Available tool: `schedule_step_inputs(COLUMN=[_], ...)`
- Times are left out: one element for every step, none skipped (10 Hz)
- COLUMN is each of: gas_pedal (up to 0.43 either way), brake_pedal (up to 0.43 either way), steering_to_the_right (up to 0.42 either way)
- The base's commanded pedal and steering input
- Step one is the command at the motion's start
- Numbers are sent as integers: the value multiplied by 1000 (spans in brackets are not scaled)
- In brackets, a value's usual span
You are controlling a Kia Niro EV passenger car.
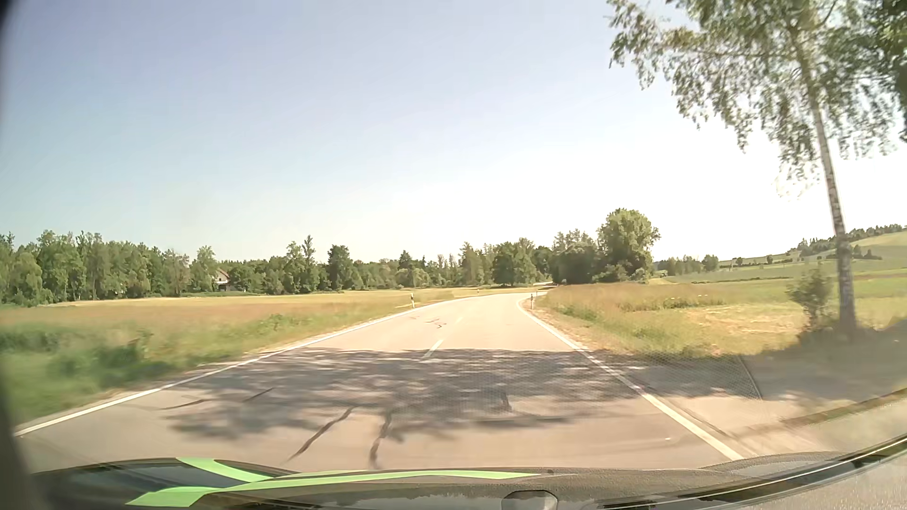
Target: Follow the waypoints while adhering to traffic rules and regulations
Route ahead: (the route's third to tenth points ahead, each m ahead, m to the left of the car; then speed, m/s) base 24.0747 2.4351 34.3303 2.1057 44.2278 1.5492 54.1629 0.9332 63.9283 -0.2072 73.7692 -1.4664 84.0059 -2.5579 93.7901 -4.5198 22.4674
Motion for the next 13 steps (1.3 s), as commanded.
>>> schedule_step_inputs(gas_pedal=[130,130,118,98,98,98,98,87,79,79,79,79,67], brake_pedal=[0,0,0,0,0,0,0,0,0,0,0,0,0], steering_to_the_right=[1,1,2,3,3,3,3,3,3,3,3,5,9])
